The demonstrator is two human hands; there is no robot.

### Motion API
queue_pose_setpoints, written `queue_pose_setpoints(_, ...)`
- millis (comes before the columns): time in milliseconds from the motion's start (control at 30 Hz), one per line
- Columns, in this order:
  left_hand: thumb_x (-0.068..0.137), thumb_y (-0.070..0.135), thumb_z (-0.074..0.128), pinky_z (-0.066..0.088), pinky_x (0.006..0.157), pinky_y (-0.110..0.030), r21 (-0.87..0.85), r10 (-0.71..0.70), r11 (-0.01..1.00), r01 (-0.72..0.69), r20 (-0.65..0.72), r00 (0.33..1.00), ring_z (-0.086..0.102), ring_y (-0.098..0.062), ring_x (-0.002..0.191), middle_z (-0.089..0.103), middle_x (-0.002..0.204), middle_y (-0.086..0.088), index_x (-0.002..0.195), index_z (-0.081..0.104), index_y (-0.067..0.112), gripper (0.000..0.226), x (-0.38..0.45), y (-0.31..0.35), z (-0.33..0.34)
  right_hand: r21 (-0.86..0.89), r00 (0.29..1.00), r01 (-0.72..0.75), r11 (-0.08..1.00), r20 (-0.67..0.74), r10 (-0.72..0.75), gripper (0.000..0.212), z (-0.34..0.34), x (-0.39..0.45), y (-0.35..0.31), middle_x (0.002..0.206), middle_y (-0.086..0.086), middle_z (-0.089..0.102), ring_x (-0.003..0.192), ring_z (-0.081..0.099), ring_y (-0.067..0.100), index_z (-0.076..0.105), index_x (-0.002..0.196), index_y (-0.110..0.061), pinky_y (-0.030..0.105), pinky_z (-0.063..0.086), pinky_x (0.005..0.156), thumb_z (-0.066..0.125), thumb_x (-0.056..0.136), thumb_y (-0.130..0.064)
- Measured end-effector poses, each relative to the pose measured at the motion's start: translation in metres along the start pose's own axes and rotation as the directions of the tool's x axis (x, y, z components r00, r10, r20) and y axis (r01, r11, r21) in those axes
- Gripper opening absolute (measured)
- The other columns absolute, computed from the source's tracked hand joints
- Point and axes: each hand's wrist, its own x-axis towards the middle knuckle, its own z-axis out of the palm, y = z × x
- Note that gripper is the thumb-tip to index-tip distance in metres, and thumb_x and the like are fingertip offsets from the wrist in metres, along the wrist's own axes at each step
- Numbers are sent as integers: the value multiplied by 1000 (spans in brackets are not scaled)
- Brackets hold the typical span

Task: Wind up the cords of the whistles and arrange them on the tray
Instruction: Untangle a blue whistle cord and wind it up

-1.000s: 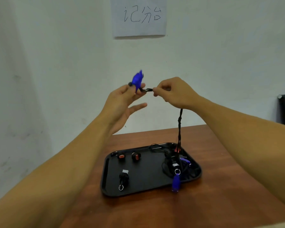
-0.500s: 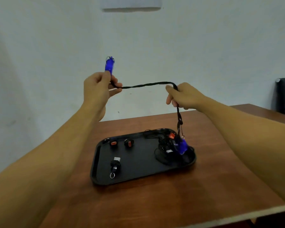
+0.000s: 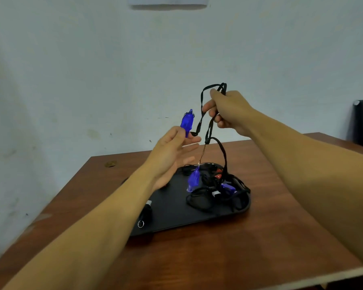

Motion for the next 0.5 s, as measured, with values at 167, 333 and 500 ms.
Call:
queue_pose_setpoints(167, 107, 30, 38, 51, 98, -51, -77, -52, 996, 46, -81, 995, 68, -30, 111, 74, 112, -14, 92, 49, 14, 24, -3, -14, 13, 135, 999, -37, 990, 16, 35, 46, 2, -1, -5, 63, -1, 54, 43, 43, 8, 71, 83, -8, 19, 41, 41, 40, 106, -33)
queue_pose_setpoints(333, 108, 26, 37, 54, 95, -51, -129, -32, 991, 21, -82, 996, 72, -31, 100, 74, 106, -18, 95, 46, 12, 21, -4, -19, 27, 172, 998, -46, 984, 38, 40, 46, 3, -3, -7, 62, -2, 54, 41, 42, 7, 71, 83, -9, 18, 41, 41, 40, 106, -34)
queue_pose_setpoints(500, 108, 24, 36, 56, 79, -48, -131, -32, 991, 16, -120, 992, 59, -26, 61, 62, 71, -11, 97, 45, 12, 18, -6, -21, 35, 144, 999, -39, 989, 39, 34, 45, 1, -4, -2, 61, -3, 54, 43, 43, 8, 71, 83, -10, 19, 41, 42, 40, 106, -34)
